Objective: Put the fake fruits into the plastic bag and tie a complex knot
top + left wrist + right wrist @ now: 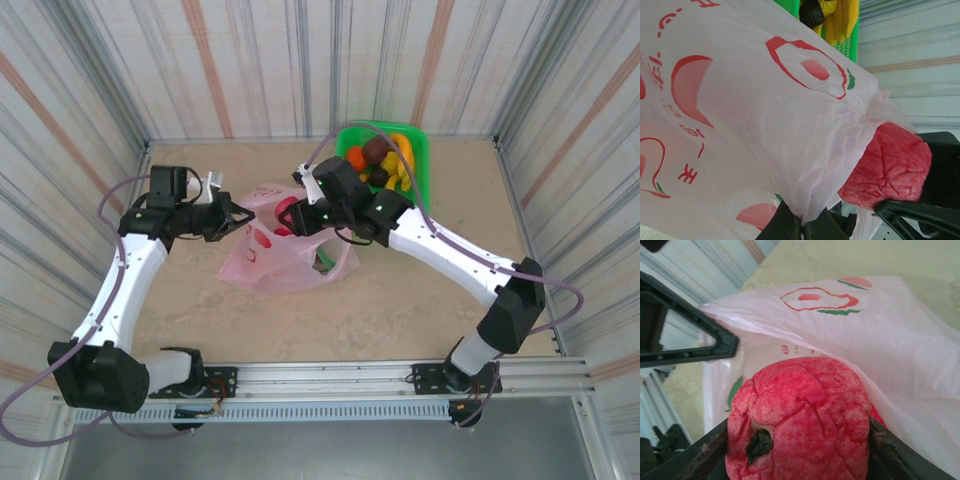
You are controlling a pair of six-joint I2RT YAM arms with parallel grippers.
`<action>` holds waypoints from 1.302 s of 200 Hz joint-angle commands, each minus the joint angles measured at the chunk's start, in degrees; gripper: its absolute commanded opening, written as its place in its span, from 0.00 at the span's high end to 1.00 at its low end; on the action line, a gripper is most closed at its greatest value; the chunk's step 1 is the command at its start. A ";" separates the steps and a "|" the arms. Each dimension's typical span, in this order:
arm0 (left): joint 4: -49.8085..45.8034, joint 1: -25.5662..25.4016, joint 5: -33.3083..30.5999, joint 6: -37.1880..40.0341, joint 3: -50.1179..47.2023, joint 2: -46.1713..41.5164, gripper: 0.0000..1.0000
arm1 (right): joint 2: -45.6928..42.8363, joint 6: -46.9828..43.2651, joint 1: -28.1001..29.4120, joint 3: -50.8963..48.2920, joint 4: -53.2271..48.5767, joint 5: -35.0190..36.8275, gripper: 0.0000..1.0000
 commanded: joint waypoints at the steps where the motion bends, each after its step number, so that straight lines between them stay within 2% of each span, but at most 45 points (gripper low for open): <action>1: 0.40 0.13 1.44 1.19 -0.32 -1.70 1.00 | 1.22 -2.82 -0.33 -1.41 -1.88 1.69 0.51; 129: -0.39 -1.51 -1.25 0.75 1.07 -1.76 1.00 | 8.68 -1.27 2.31 -1.45 0.22 -7.21 0.47; 195: -0.36 -1.50 -1.53 0.40 0.65 -1.40 1.00 | 11.21 -0.79 3.54 -0.34 -0.38 -9.48 0.38; 243: -0.37 -1.54 -1.63 0.30 0.55 -1.44 1.00 | 11.71 -0.54 3.55 0.18 -0.49 -10.52 0.36; 260: -0.44 -1.54 -1.70 0.35 0.51 -1.43 1.00 | 11.66 -0.45 3.55 0.20 -0.49 -10.36 0.31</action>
